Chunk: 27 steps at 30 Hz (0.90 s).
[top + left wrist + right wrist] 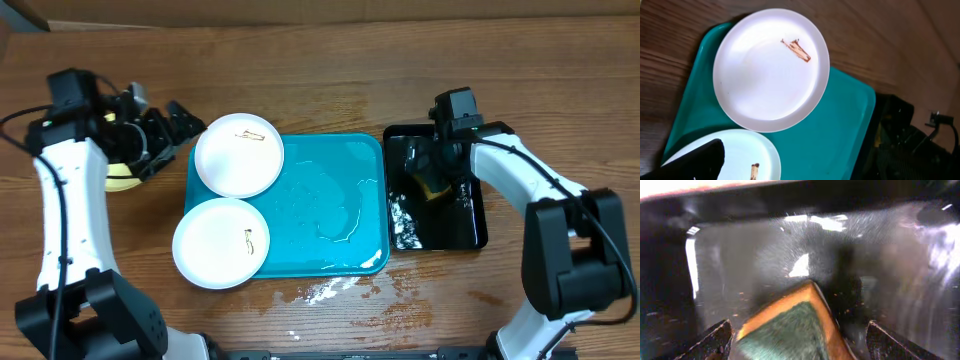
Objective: Clean dirty plates on tray and stack at the side
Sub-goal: 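Release yellow plate and move left gripper back toward teal tray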
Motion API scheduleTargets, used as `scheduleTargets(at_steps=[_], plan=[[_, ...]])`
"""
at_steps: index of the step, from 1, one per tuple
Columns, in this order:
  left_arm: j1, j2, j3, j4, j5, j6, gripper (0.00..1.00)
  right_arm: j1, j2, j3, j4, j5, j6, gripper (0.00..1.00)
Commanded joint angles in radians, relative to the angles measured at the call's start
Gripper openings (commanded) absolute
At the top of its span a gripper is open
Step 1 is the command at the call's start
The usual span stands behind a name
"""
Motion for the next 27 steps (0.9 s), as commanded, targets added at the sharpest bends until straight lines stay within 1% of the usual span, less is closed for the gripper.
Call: scheduleTargets(at_steps=[1, 4, 6, 7, 8, 9, 10, 11, 12, 13, 14, 15, 17, 18, 19, 20, 22, 24, 27], plan=[[-0.020, 0.004, -0.012, -0.013, -0.052, 0.022, 0.98, 0.004, 0.051, 0.020, 0.005, -0.012, -0.007, 0.81], [-0.024, 0.004, -0.012, -0.032, -0.053, 0.029, 0.97, 0.002, 0.055, 0.023, 0.010, -0.013, 0.004, 0.04], [-0.024, 0.004, -0.012, -0.038, -0.061, 0.055, 0.93, -0.002, 0.040, 0.033, 0.006, -0.013, 0.027, 0.04], [-0.024, 0.004, -0.013, -0.042, -0.077, 0.059, 0.92, -0.003, 0.032, 0.039, 0.000, -0.015, 0.032, 0.09], [-0.024, 0.004, -0.013, -0.048, -0.095, 0.060, 0.92, -0.003, 0.021, 0.045, -0.008, -0.016, 0.034, 0.42], [-0.024, 0.004, -0.013, -0.055, -0.113, 0.060, 0.92, -0.003, 0.011, 0.051, -0.021, -0.016, 0.036, 0.62], [-0.024, 0.004, -0.013, -0.063, -0.131, 0.060, 0.92, -0.003, 0.002, 0.054, -0.030, -0.016, 0.039, 0.68], [-0.024, 0.004, -0.013, -0.072, -0.150, 0.060, 0.92, -0.003, -0.006, 0.055, -0.035, -0.016, 0.043, 0.72], [-0.024, 0.004, -0.013, -0.080, -0.163, 0.060, 0.92, -0.003, -0.011, 0.055, -0.039, -0.016, 0.051, 0.74], [-0.024, 0.004, -0.013, -0.087, -0.176, 0.060, 0.92, -0.003, -0.011, 0.055, -0.040, -0.016, 0.051, 0.69], [-0.026, 0.004, -0.014, -0.091, -0.182, 0.060, 0.92, -0.003, -0.011, 0.055, -0.042, -0.015, 0.050, 0.47], [-0.028, 0.004, -0.017, -0.091, -0.182, 0.065, 0.91, -0.003, -0.009, 0.053, -0.043, -0.010, 0.050, 0.04], [-0.039, 0.004, -0.026, -0.090, -0.184, 0.067, 0.91, -0.003, -0.008, 0.053, -0.035, 0.004, 0.054, 0.04], [-0.045, 0.004, -0.030, -0.089, -0.189, 0.067, 0.91, -0.003, -0.008, 0.054, -0.019, 0.006, 0.054, 0.13], [-0.053, 0.004, -0.035, -0.089, -0.198, 0.067, 0.91, -0.003, -0.011, 0.058, -0.012, 0.003, 0.054, 0.48], [-0.064, 0.004, -0.039, -0.090, -0.208, 0.067, 0.91, -0.006, -0.012, 0.069, -0.016, 0.002, 0.054, 0.73], [-0.089, 0.005, -0.048, -0.090, -0.241, 0.067, 0.91, -0.007, -0.017, 0.105, -0.065, 0.002, 0.054, 0.80], [-0.115, 0.005, -0.062, -0.086, -0.277, 0.063, 0.91, -0.007, -0.020, 0.142, -0.120, 0.002, 0.054, 0.84], [-0.156, 0.005, -0.100, -0.058, -0.328, 0.036, 0.91, -0.006, -0.021, 0.174, -0.190, 0.002, 0.054, 0.84]])
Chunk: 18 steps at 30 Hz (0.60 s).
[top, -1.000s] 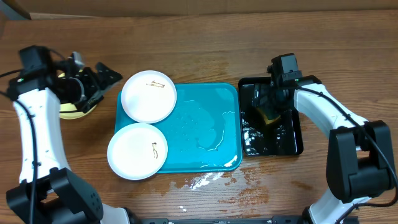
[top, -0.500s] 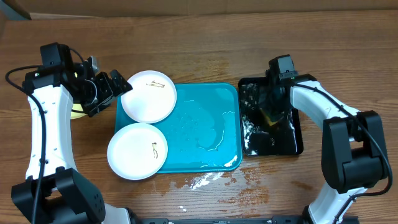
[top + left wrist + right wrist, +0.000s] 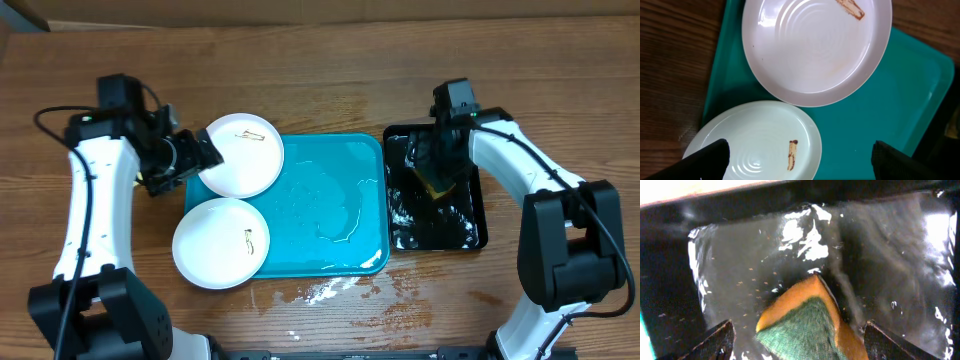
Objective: Clean dirty plates on tray and stack at the side
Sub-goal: 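Release yellow plate and move left gripper back toward teal tray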
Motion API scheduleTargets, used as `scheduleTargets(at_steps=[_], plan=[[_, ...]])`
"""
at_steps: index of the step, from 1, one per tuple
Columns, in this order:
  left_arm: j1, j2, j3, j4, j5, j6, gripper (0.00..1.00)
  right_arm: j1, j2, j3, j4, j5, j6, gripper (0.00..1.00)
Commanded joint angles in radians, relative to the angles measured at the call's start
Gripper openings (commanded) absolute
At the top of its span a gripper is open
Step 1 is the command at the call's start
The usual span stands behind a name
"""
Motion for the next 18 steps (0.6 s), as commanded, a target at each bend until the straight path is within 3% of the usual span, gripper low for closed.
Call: scheduleTargets(at_steps=[1, 9, 16, 18], plan=[[-0.043, 0.005, -0.047, 0.027, -0.088, -0.018, 0.91, -0.004, -0.043, 0.048, -0.043, 0.008, 0.003, 0.84], [-0.070, 0.005, -0.117, 0.163, -0.220, -0.059, 0.91, -0.004, -0.043, 0.045, -0.138, 0.009, 0.003, 0.84], [-0.047, 0.005, -0.114, 0.085, -0.357, -0.060, 0.89, -0.004, -0.043, 0.045, -0.212, 0.009, 0.003, 0.85], [-0.040, 0.005, -0.114, 0.035, -0.330, -0.078, 0.85, -0.004, -0.043, 0.045, -0.233, 0.008, 0.003, 0.85]])
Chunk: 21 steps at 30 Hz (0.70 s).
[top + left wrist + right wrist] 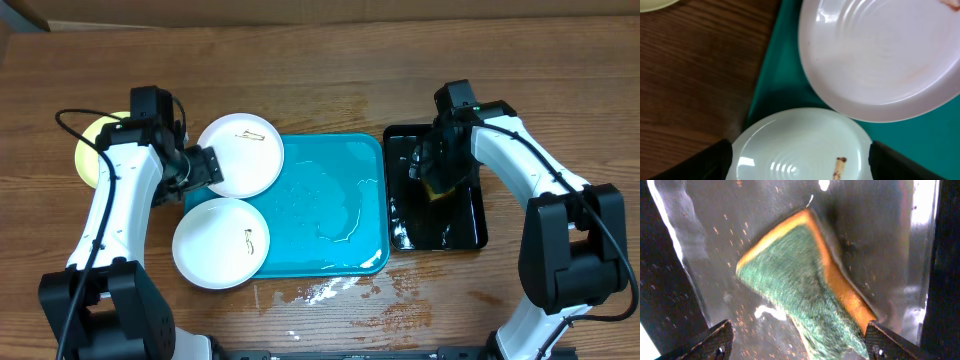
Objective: Clean dirty plates on tray and stack at the side
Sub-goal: 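Release yellow plate and move left gripper back toward teal tray, then grasp rim of lower white plate with left gripper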
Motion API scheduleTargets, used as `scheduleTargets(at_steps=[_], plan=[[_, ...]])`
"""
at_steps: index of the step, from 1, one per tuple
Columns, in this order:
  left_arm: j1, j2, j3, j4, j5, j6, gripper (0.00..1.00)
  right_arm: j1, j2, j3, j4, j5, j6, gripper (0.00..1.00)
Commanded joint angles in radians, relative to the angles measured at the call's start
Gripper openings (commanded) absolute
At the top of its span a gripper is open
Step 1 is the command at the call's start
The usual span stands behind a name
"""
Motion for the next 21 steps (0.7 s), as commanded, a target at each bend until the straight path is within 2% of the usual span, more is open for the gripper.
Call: scheduleTargets(at_steps=[1, 5, 7, 11, 14, 15, 16, 17, 18, 19, 20, 21], plan=[[0.014, 0.003, -0.002, -0.067, -0.034, -0.035, 0.84, -0.003, -0.032, 0.016, -0.020, 0.008, 0.001, 0.85], [0.011, 0.003, -0.021, -0.196, -0.056, -0.075, 0.75, -0.003, -0.032, 0.016, -0.047, 0.008, 0.001, 0.86], [0.011, 0.003, -0.042, -0.222, -0.076, -0.125, 0.75, -0.003, -0.032, 0.016, -0.053, 0.008, 0.001, 0.86], [0.013, 0.003, -0.124, -0.203, -0.174, -0.220, 0.74, -0.003, -0.032, 0.016, -0.062, 0.008, 0.001, 0.86], [0.025, 0.003, -0.154, -0.165, -0.180, -0.224, 0.71, -0.003, -0.032, 0.016, -0.068, 0.008, 0.001, 0.86], [0.030, 0.003, -0.157, -0.161, -0.189, -0.224, 0.61, -0.003, -0.032, 0.016, -0.069, 0.008, 0.001, 0.86], [0.035, 0.003, -0.158, -0.162, -0.197, -0.224, 0.39, -0.003, -0.032, 0.016, -0.069, 0.008, 0.001, 0.86], [0.041, 0.003, -0.161, -0.165, -0.203, -0.224, 0.11, -0.003, -0.032, 0.016, -0.070, 0.008, 0.001, 0.86], [0.045, 0.003, -0.164, -0.167, -0.207, -0.224, 0.04, -0.003, -0.032, 0.016, -0.071, 0.008, 0.001, 0.86], [0.051, 0.003, -0.164, -0.167, -0.219, -0.224, 0.04, -0.003, -0.032, 0.016, -0.071, 0.008, 0.001, 0.86], [0.057, 0.003, -0.164, -0.164, -0.238, -0.225, 0.09, -0.003, -0.032, 0.016, -0.071, 0.008, 0.001, 0.86], [0.064, 0.003, -0.164, -0.161, -0.255, -0.239, 0.21, -0.003, -0.032, 0.016, -0.070, 0.008, 0.001, 0.86]])
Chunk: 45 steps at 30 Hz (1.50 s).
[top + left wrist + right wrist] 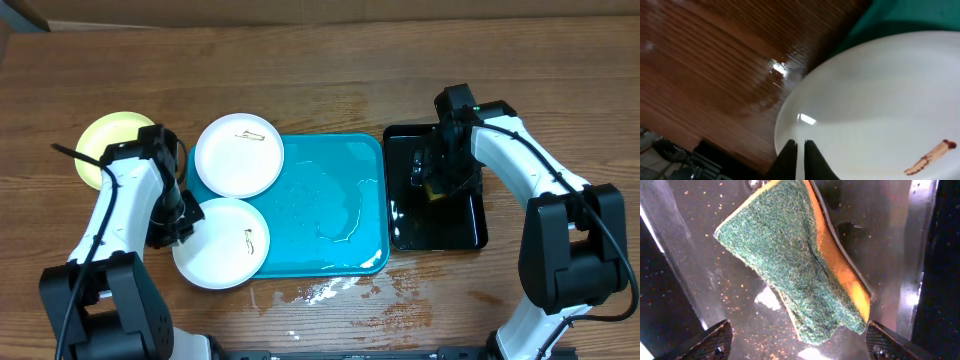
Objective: Clean dirty plates on tray and stack at the side
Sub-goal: 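Grasp rim of lower white plate with left gripper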
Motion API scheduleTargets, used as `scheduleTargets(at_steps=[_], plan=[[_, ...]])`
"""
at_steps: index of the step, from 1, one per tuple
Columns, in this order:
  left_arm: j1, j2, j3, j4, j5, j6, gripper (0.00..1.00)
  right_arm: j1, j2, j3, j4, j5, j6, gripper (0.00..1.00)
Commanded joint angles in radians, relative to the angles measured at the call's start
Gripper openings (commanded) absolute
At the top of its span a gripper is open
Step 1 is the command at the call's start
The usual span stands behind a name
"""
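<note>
Two white plates lie on the left side of the teal tray [330,200]. The far plate [238,155] and the near plate [225,245] each carry a brown sauce streak. My left gripper [183,222] is at the near plate's left rim. In the left wrist view its tips [800,147] are pinched almost together on that plate [880,100], shut on the rim. My right gripper [437,180] stands open over the green-and-orange sponge [795,260]. The sponge lies in the wet black tray [440,235], between the fingers but untouched by them.
A yellow plate [100,145] sits on the wooden table left of the teal tray, behind my left arm. White foam and water lie on the table in front of the teal tray [325,290]. The black tray's walls [925,255] flank the sponge.
My left gripper was open beside the far plate's left edge. Now it is nearer, at the near plate's left rim, with its fingers shut. The right gripper still stands open over the sponge.
First my left gripper was open near the yellow plate, left of the tray. Then it was at the far plate's left edge, then between the two plates, and now shut on the near plate's rim. My right gripper stayed open over the sponge throughout.
</note>
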Motion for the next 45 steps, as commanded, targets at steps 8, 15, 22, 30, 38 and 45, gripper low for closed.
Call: scheduleTargets(at_steps=[8, 15, 22, 30, 38, 45], plan=[[0.062, 0.003, -0.036, -0.008, -0.037, 0.005, 0.89, -0.004, -0.032, 0.016, 0.001, 0.009, 0.000, 0.87], [0.061, 0.003, -0.121, 0.060, -0.022, 0.016, 0.85, -0.004, -0.032, 0.016, 0.001, 0.009, 0.000, 0.88], [0.060, 0.003, -0.134, 0.083, 0.202, 0.095, 0.79, -0.004, -0.032, 0.016, -0.001, 0.009, 0.000, 0.89], [0.060, 0.003, -0.154, 0.136, 0.195, 0.121, 0.74, -0.004, -0.032, 0.016, -0.007, 0.009, 0.000, 0.89], [0.016, 0.003, -0.154, 0.113, 0.281, 0.132, 0.74, -0.004, -0.032, 0.016, -0.012, 0.009, 0.000, 0.89], [-0.101, 0.003, -0.155, 0.162, 0.310, 0.143, 0.77, -0.004, -0.032, 0.016, -0.026, 0.009, 0.000, 0.90]])
